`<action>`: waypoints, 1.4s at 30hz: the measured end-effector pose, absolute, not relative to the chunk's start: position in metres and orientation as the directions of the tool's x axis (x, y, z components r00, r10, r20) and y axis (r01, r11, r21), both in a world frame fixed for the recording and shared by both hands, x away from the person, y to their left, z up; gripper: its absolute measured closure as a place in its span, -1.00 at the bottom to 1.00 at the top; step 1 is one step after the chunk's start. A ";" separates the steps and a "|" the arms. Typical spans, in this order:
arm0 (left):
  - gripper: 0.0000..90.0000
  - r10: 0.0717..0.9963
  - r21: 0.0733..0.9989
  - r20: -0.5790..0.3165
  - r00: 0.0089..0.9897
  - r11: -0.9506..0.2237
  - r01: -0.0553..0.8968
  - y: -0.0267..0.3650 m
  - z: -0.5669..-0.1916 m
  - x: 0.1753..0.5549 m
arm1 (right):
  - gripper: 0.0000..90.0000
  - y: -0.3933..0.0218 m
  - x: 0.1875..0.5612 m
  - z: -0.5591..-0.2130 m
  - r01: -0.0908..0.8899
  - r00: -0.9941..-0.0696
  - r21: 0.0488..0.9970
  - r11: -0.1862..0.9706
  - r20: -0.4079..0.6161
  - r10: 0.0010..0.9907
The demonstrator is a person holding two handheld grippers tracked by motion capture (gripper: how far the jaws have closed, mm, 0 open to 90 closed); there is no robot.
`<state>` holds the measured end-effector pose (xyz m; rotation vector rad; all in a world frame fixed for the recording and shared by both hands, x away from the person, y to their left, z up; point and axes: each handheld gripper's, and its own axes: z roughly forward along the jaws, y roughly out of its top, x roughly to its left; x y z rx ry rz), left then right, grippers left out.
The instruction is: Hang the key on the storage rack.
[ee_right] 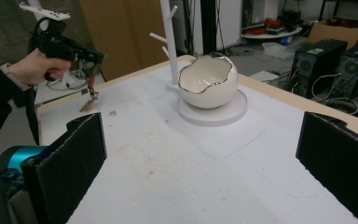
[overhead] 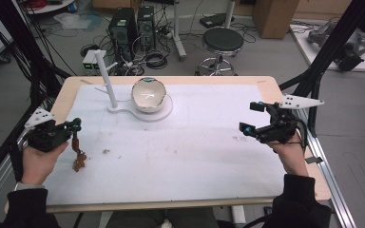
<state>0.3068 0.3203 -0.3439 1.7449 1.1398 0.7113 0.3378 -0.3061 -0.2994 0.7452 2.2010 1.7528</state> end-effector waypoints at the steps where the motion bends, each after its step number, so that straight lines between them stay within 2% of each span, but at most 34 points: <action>1: 0.89 0.909 0.911 -0.010 0.417 -0.164 0.378 0.320 -0.338 0.305 | -0.98 -0.308 0.337 -0.299 0.242 -0.844 0.959 0.149 0.132 0.520; 10: 0.89 0.885 0.946 0.012 0.466 -0.160 0.280 0.316 -0.299 0.293 | -0.98 -0.308 0.337 -0.299 0.242 -0.845 0.958 0.153 0.130 0.518; 17: 0.89 0.879 0.934 -0.004 0.476 -0.166 0.315 0.304 -0.307 0.320 | -0.98 -0.309 0.336 -0.298 0.243 -0.845 0.958 0.149 0.134 0.518; 20: 0.89 0.868 0.938 -0.052 0.493 -0.126 0.322 0.298 -0.309 0.334 | -0.98 -0.310 0.336 -0.298 0.239 -0.844 0.960 0.144 0.132 0.520; 34: 0.89 0.866 0.919 -0.008 0.499 -0.191 0.346 0.277 -0.292 0.392 | -0.98 -0.311 0.337 -0.300 0.245 -0.840 0.957 0.156 0.129 0.527; 42: 0.89 0.877 0.903 -0.014 0.480 -0.194 0.382 0.269 -0.290 0.422 | -0.98 -0.312 0.338 -0.302 0.255 -0.841 0.953 0.162 0.136 0.524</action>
